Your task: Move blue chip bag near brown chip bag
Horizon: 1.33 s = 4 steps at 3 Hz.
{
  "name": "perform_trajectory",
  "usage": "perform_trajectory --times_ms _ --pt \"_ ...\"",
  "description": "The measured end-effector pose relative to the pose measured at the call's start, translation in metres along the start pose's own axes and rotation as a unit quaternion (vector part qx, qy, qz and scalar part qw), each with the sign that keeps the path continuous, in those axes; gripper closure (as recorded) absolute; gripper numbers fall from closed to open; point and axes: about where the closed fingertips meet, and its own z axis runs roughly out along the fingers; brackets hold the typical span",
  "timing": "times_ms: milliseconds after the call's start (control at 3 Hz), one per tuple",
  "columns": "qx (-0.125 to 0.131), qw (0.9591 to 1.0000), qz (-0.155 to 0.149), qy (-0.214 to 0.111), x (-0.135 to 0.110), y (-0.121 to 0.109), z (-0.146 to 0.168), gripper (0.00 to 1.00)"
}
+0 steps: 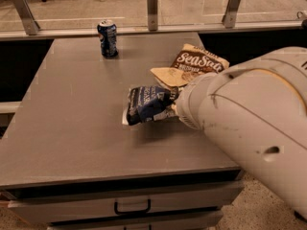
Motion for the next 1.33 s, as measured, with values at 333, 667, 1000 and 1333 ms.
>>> perform_trajectory --times_ms 333,667,1000,1333 --pt "-0.008 0.9999 0.002 -0.008 -0.004 0.002 0.006 0.35" --pt "-0.008 0.9999 0.001 -0.008 -0.005 0.003 0.007 0.12" --pt "-0.009 0.9999 0.001 -0.008 -0.005 0.004 0.007 0.00" --pt "-0.006 0.9997 0.017 -0.014 0.000 -0.011 -0.003 0.00"
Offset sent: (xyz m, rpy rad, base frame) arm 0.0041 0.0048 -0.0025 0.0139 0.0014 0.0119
